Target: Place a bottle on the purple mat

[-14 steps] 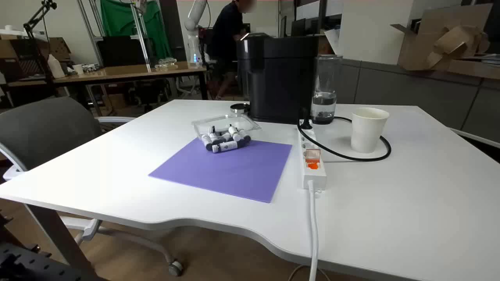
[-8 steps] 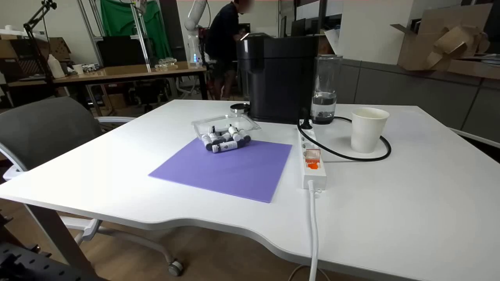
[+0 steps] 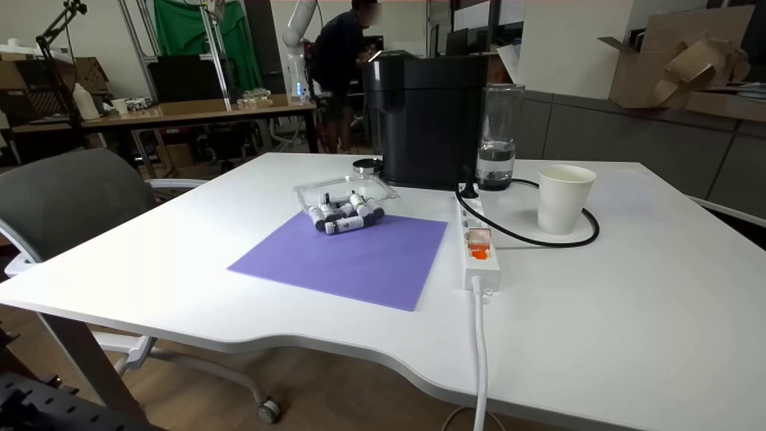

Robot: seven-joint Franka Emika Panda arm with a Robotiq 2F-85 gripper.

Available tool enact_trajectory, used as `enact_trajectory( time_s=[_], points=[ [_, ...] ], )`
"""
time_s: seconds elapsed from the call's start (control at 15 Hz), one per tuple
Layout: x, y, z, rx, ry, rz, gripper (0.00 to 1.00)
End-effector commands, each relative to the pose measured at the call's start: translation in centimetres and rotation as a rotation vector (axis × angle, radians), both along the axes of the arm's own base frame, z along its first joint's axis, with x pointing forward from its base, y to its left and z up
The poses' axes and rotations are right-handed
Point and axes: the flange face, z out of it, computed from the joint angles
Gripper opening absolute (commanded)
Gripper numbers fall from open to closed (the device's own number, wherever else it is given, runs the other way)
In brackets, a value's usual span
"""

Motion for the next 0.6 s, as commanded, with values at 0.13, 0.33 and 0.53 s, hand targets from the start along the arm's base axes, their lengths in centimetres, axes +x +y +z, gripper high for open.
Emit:
enact_trajectory(
  time_s=[0.13, 0.33, 0.53],
  points=[
    [4.5, -2.2, -4.9, -0.040, -0.030, 0.069, 1.00],
    [7.9, -3.9, -8.7, -0.063, -0.100, 0.130, 1.00],
    [10.8, -5.1, -12.9, -0.069, -0.163, 0.200, 1.00]
  ],
)
